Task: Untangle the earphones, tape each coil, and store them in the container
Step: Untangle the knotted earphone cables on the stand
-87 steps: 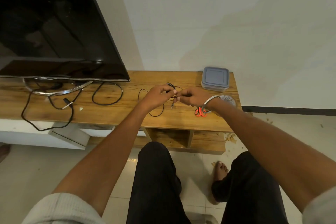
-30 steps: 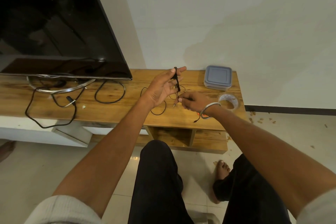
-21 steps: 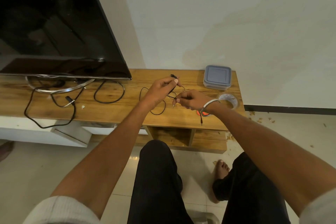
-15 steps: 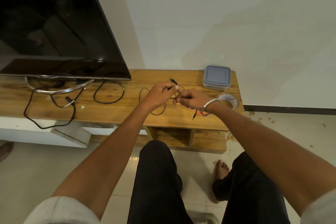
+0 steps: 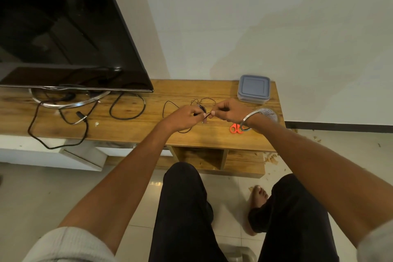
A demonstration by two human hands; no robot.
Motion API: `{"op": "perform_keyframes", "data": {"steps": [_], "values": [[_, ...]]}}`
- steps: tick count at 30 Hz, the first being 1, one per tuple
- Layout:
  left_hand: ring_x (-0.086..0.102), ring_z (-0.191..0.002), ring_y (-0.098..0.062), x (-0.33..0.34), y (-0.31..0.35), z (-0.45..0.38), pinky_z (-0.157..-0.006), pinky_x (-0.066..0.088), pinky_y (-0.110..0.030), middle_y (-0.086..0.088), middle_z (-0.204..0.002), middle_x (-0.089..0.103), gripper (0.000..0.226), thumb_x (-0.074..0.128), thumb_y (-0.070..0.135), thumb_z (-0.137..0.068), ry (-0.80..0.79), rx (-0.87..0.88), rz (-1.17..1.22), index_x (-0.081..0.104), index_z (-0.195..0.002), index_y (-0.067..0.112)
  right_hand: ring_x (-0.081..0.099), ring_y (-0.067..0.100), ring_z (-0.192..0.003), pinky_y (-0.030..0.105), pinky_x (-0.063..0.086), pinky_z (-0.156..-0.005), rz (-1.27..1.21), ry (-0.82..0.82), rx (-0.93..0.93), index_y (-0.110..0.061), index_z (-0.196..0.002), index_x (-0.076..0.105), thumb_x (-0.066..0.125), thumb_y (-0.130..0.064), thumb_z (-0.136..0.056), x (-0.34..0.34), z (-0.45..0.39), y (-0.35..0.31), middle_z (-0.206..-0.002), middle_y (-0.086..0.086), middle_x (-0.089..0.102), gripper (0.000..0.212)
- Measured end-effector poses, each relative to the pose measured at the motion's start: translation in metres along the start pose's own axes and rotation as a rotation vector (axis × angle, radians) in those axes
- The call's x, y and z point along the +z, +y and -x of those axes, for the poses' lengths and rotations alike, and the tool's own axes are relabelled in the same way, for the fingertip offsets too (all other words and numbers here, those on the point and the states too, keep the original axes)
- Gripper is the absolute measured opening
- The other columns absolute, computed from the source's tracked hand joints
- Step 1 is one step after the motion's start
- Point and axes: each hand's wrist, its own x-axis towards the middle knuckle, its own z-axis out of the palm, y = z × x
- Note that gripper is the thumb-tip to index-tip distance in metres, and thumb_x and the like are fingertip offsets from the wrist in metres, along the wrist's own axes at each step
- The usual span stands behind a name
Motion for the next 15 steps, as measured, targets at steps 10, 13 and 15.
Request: {"op": "perform_keyframes", "data": {"steps": [10,13,15], "values": [[0.047,-0.114,-0.015,-0.006,0.012,0.010,-0.098,0.038,-0.045,0.011,-0.108,0.068,0.040,0.046,0.040,-0.100,-0.287,-0.170,0.256,0.065,-0.107,0.005,0.054,0.011,-0.069,0.026,0.044,-0.065,0.064,0.063,0.004,-0.016,-0.089,0.068,0.059,-0.031,-0.090,-0.005,-0.003,0.005,-0.083,0.002,0.067,0.018],[0.058,-0.121,-0.026,-0.009,0.011,0.009,-0.101,0.042,-0.059,0.001,-0.115,0.068,0.038,0.045,0.035,-0.101,-0.372,-0.223,0.552,0.057,-0.103,-0.001,0.057,0.018,-0.074,0.033,0.048,-0.069,0.030,0.078,-0.003,-0.019,-0.088,0.067,0.059,-0.032,-0.090,-0.004,-0.002,0.008,-0.087,0.009,0.068,0.015],[0.058,-0.121,-0.036,-0.009,0.014,0.010,-0.100,0.041,-0.065,-0.011,-0.113,0.065,0.033,0.045,0.035,-0.099,-0.428,-0.205,0.734,0.053,-0.085,0.007,0.057,0.018,-0.075,0.037,0.051,-0.071,0.005,0.085,0.000,-0.019,-0.088,0.066,0.058,-0.030,-0.091,-0.003,-0.002,0.008,-0.088,0.013,0.067,0.014]]}}
